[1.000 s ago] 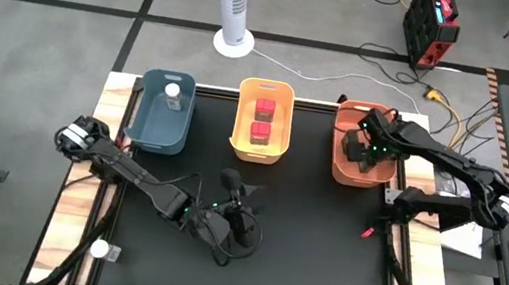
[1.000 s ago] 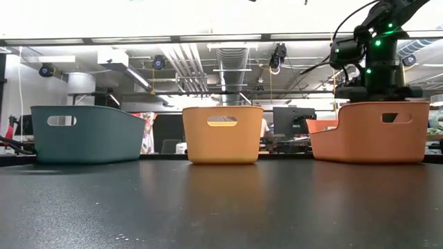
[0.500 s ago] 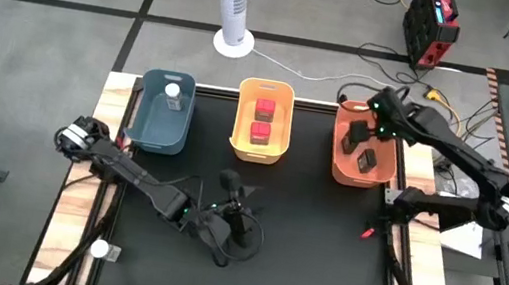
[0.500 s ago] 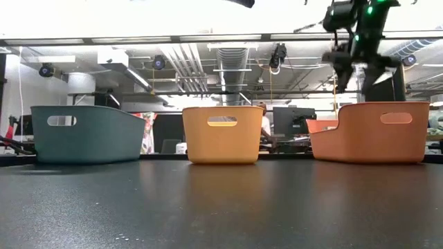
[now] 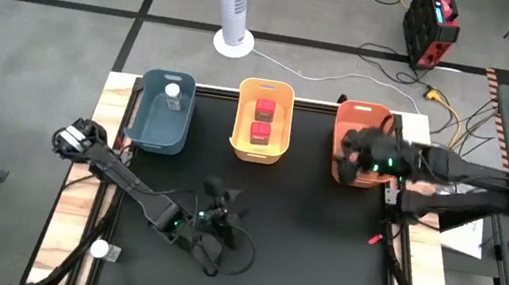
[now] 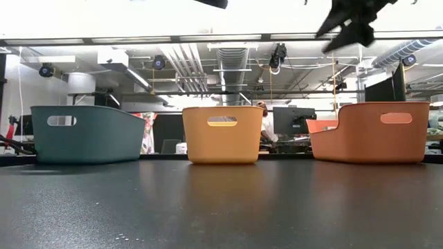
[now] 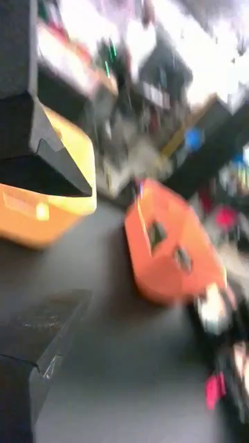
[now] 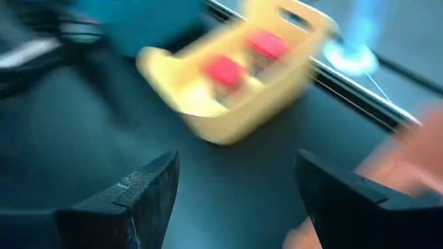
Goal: Sort spices by type
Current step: Put the white seasoning bottle into the gray bin
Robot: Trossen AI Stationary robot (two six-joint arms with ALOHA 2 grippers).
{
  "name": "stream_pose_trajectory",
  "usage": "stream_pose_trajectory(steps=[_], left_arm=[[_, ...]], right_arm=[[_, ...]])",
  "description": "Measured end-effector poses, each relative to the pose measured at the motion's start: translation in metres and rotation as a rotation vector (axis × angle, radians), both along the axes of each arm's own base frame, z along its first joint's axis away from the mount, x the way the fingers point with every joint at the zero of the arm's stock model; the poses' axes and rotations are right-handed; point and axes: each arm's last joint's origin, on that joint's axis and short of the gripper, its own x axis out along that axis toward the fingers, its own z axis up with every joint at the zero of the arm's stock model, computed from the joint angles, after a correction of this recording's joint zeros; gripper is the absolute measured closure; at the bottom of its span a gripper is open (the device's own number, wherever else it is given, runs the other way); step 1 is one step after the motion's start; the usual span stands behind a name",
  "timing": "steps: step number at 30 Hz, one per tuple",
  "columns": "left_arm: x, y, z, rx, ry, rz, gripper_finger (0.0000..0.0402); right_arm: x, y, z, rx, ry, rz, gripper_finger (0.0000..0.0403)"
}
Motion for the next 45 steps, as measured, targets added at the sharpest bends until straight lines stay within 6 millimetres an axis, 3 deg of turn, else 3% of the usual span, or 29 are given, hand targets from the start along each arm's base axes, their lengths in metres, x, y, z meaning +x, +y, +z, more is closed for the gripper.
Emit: stream_pose_trajectory(steps=[7,11,17,20,22,25,29,31,34,37,41,45], left_arm=[[-0.012,-0.004,0.007,0.204,-0.136,0.299,0.0187],[-0.012,-0.008,0.009,0.141,-0.194,0.29,0.0187],[-0.008,-0.012,0.01,-0.119,-0.164,0.042,0.0193],[-0.008,-0.017,0.02,-0.325,-0.083,-0.147,0.0204],[-0.011,-0.018,0.03,-0.428,-0.008,-0.171,0.0211],[-0.024,-0.012,0.053,-0.584,0.111,-0.056,0.0223],[-0.055,0.003,0.085,-0.816,0.294,0.214,0.0235],[-0.073,0.006,0.096,-0.828,0.409,0.298,0.0239],[-0.088,-0.001,0.106,-0.86,0.475,0.173,0.0245],[-0.101,-0.005,0.112,-0.968,0.466,0.124,0.0251],[-0.13,-0.004,0.104,-1.039,0.403,0.379,0.026],[-0.15,-0.011,0.085,-1.147,0.391,0.52,0.0277]], right_arm=[[0.036,0.058,-0.006,-0.232,-0.128,0.287,0.0147],[0.053,0.08,-0.015,-0.3,-0.114,0.404,0.0154],[0.074,0.097,-0.04,-0.342,-0.007,0.481,0.0154],[0.082,0.1,-0.051,-0.327,0.033,0.475,0.0148],[0.086,0.101,-0.057,-0.323,0.055,0.473,0.0143],[0.09,0.103,-0.064,-0.338,0.089,0.486,0.0134],[0.095,0.104,-0.072,-0.349,0.121,0.495,0.0125],[0.097,0.104,-0.075,-0.349,0.129,0.495,0.0122],[0.101,0.106,-0.078,-0.348,0.115,0.494,0.0117],[0.104,0.107,-0.079,-0.353,0.095,0.499,0.0111],[0.104,0.107,-0.081,-0.352,0.095,0.499,0.0104],[0.105,0.107,-0.08,-0.357,0.075,0.498,0.0104]])
